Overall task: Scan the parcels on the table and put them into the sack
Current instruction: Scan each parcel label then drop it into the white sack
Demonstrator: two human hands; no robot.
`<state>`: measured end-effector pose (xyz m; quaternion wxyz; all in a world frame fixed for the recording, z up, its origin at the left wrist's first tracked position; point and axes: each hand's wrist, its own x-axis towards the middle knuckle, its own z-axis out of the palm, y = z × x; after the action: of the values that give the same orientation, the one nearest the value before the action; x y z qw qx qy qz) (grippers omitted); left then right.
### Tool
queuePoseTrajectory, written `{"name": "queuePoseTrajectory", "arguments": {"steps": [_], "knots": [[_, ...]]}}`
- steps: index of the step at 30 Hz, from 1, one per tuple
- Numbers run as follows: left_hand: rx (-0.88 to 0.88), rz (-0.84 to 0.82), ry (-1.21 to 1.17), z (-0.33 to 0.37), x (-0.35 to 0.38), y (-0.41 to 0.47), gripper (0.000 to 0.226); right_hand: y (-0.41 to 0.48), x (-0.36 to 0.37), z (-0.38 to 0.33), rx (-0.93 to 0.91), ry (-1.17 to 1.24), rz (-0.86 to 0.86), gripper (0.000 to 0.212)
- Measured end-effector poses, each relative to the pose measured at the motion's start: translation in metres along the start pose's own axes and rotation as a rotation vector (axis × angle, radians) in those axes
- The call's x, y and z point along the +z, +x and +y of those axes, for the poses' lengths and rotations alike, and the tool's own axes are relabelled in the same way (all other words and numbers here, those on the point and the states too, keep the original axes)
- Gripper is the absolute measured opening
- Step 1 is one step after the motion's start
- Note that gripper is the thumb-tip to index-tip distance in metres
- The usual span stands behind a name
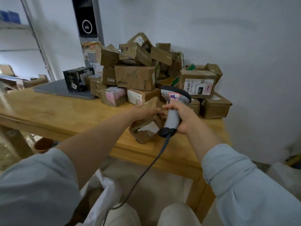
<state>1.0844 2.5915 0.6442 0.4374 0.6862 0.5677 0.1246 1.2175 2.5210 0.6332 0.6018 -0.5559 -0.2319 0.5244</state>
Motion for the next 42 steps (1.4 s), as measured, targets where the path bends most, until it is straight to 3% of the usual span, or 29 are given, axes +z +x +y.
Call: {"name": "queuePoseTrajectory", "arguments": {"steps": [1,3,6,10,14,16,18,22,24,28,32,42], "knots": [[-0.026,-0.019,0.008,-0.004,-0.008,-0.001,0.098,0.004,0.01,0.001,-0.016,0.021,-0.035,0.017],[-0.057,0.009,-0.042,-0.018,-0.028,0.0,0.077,0.01,0.027,0.003,-0.051,0.024,-0.09,0.013],[-0.153,-0.012,-0.282,-0.05,-0.058,0.007,0.071,0.02,0.041,0.008,-0.084,0.017,-0.086,0.003],[-0.166,-0.126,-0.577,-0.087,-0.079,0.01,0.051,0.029,0.056,0.022,0.04,-0.005,-0.148,0.004],[-0.08,0.051,-0.588,-0.093,-0.093,0.01,0.03,0.035,0.077,0.037,0.103,-0.02,-0.229,0.007],[-0.035,0.193,-0.485,-0.086,-0.103,0.011,0.027,0.04,0.086,0.042,0.109,-0.018,-0.248,0.013],[-0.033,0.284,-0.239,-0.078,-0.109,0.01,0.025,0.042,0.094,0.045,0.122,-0.024,-0.269,0.013],[0.016,0.248,0.205,-0.065,-0.116,0.006,0.042,0.037,0.11,0.053,0.103,-0.045,-0.27,0.018],[-0.004,0.268,0.287,-0.068,-0.123,0.003,0.043,0.036,0.113,0.056,0.075,-0.018,-0.256,0.026],[-0.093,0.298,-0.05,-0.097,-0.153,-0.001,0.046,0.033,0.11,0.055,0.003,-0.014,-0.261,0.01],[-0.095,0.33,-0.345,-0.127,-0.173,-0.016,0.048,0.019,0.123,0.053,-0.011,-0.05,-0.28,0.008],[-0.156,0.487,-0.371,-0.182,-0.188,-0.043,0.027,-0.005,0.183,0.068,0.05,-0.037,-0.397,0.021]]}}
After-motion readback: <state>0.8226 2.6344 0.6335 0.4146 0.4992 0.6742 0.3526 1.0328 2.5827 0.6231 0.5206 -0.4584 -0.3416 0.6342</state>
